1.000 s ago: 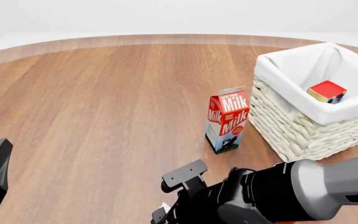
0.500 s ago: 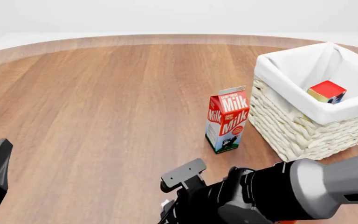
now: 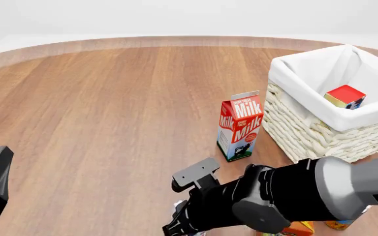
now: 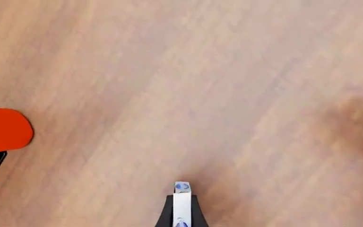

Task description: Pick up the cream cheese box and the butter, and put them in the basket.

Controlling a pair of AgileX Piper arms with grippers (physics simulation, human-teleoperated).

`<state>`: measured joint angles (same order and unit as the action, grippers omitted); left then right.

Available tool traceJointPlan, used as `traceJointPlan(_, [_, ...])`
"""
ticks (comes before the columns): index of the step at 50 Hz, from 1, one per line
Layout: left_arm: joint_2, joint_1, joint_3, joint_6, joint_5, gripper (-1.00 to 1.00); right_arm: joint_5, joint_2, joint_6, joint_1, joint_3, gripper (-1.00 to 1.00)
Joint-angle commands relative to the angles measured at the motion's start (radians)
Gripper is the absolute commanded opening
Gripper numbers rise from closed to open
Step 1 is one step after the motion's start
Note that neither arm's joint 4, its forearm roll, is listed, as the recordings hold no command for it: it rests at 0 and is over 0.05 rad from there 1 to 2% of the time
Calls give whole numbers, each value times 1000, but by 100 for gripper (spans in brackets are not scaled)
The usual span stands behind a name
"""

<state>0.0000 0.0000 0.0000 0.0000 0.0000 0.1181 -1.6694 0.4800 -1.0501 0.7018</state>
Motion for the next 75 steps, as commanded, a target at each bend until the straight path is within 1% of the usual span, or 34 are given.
traceJointPlan(1, [0,0,0,0,0,100,57,48,-34,19,42,-100])
traceJointPlan(6, [0,0,0,0,0,100,102,83,-68,43,76,-100])
traceJointPlan(10, [0,0,0,0,0,100,122,94,-82,46,96,-100])
traceJointPlan(21, [0,0,0,0,0,100,167,122,-101,32,144,-100])
traceJointPlan(26, [0,0,0,0,0,100,211,156,-134,43,184,-100])
traceJointPlan(28, [0,0,0,0,0,100,217,161,-136,44,190,-100])
traceJointPlan(33, [0,0,0,0,0,100,255,192,-167,51,230,-100])
traceJointPlan(37, [0,0,0,0,0,100,266,207,-186,60,249,-100])
traceJointPlan(46, [0,0,0,0,0,100,279,241,-191,67,253,-100])
traceJointPlan(52, [0,0,0,0,0,100,311,285,-224,100,276,-100])
traceJointPlan(53, [0,0,0,0,0,100,304,288,-233,107,275,-100])
traceJointPlan(59, [0,0,0,0,0,100,322,336,-249,139,293,-100])
traceJointPlan(64, [0,0,0,0,0,100,353,398,-275,187,313,-100])
traceJointPlan(70, [0,0,0,0,0,100,378,450,-300,225,332,-100])
traceJointPlan(75, [0,0,0,0,0,100,381,468,-302,233,334,-100])
